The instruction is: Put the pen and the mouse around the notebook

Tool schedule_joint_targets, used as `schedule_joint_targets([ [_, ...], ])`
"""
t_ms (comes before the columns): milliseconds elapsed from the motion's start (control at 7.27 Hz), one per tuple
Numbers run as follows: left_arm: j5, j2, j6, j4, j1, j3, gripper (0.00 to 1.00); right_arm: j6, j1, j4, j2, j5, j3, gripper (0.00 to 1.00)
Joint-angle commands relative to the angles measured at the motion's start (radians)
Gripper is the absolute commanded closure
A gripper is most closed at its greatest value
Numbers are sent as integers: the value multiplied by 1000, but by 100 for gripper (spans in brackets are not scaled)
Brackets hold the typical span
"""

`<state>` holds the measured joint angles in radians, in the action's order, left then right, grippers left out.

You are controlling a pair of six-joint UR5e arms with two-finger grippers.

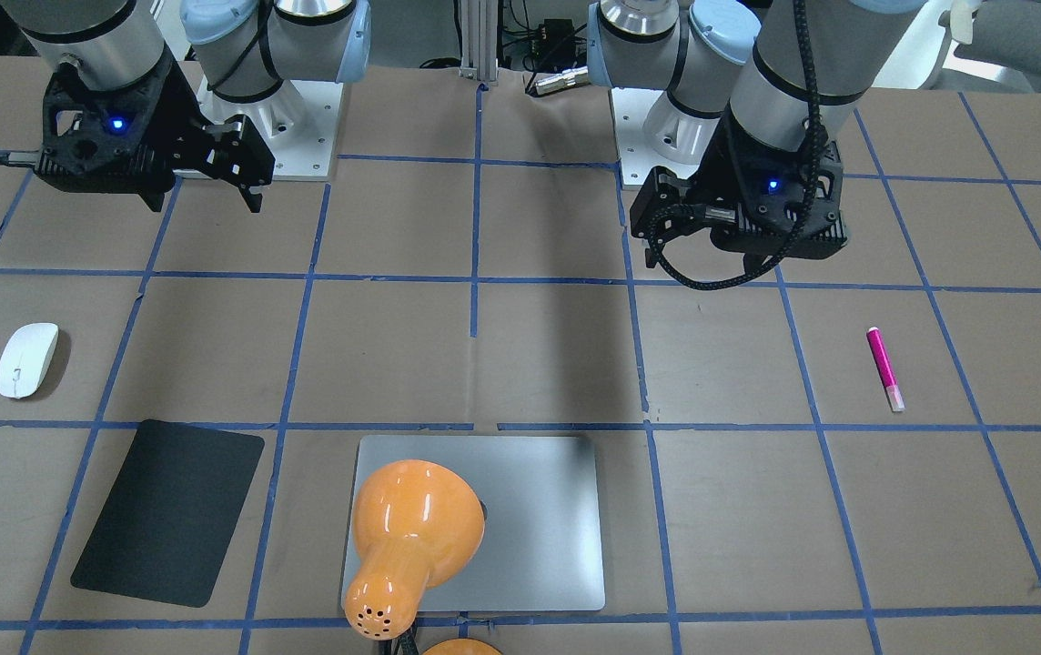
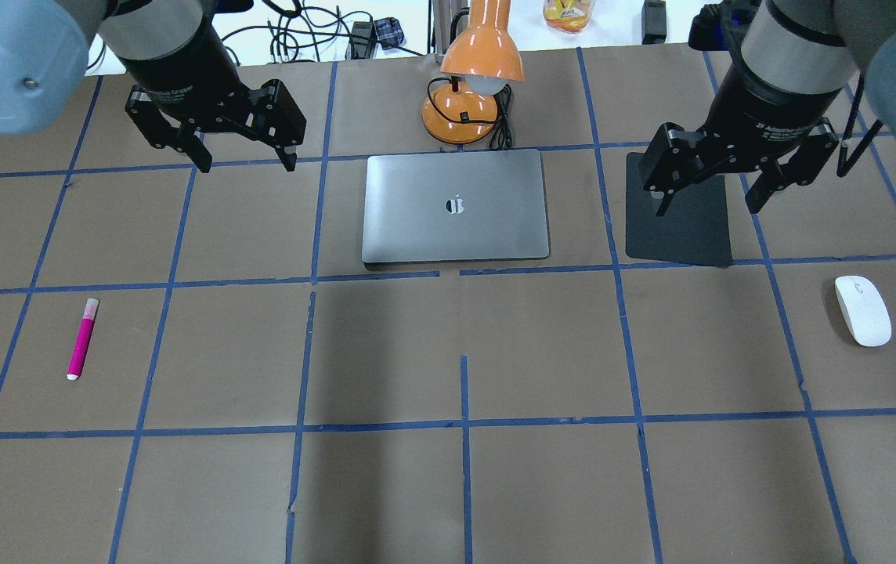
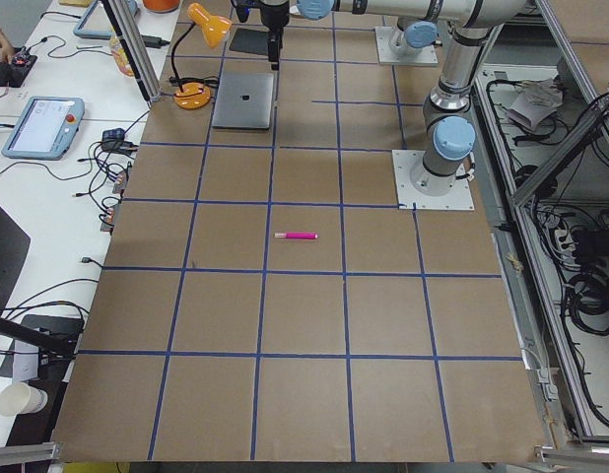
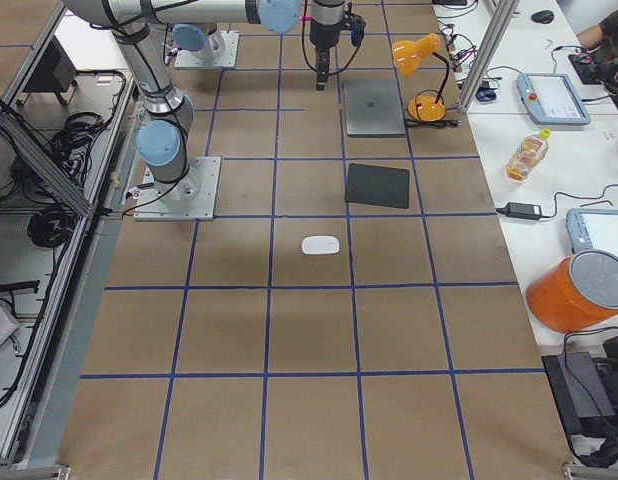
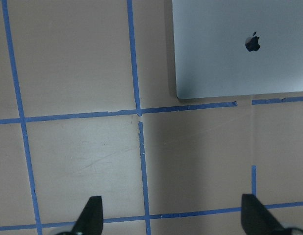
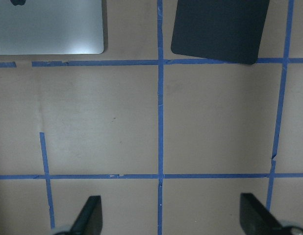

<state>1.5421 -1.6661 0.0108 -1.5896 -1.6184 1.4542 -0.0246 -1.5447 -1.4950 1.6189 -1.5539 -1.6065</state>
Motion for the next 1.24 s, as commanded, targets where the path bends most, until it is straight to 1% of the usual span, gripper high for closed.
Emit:
schedule_joint_targets([
  [0,0,-1,1,3,2,0,0,0,0,-4,-1,0,-1,0],
  [275,-3,2,12,0,17,6,0,0,5,4,-2,0,-4,0],
  [412,-5,9,105,-3,65,38,0,-2,8,8,-4,-8,-9,0],
  [550,-2,20,250,8,133,81,0,-3,9,21,-4,-12,-10,0],
  [688,0,32,277,10,222,115,0,-2,17,10,-7,-14,-10,0],
  [825,6,37,284,7,312,156,0,0,62,15,-11,-18,-12,0],
  [962,71,10,284,29,415,193,0,-5,168,13,-13,-79,-19,0],
  [1100,75,-18,314,107,519,237,0,-35,270,6,-14,-86,-24,0],
])
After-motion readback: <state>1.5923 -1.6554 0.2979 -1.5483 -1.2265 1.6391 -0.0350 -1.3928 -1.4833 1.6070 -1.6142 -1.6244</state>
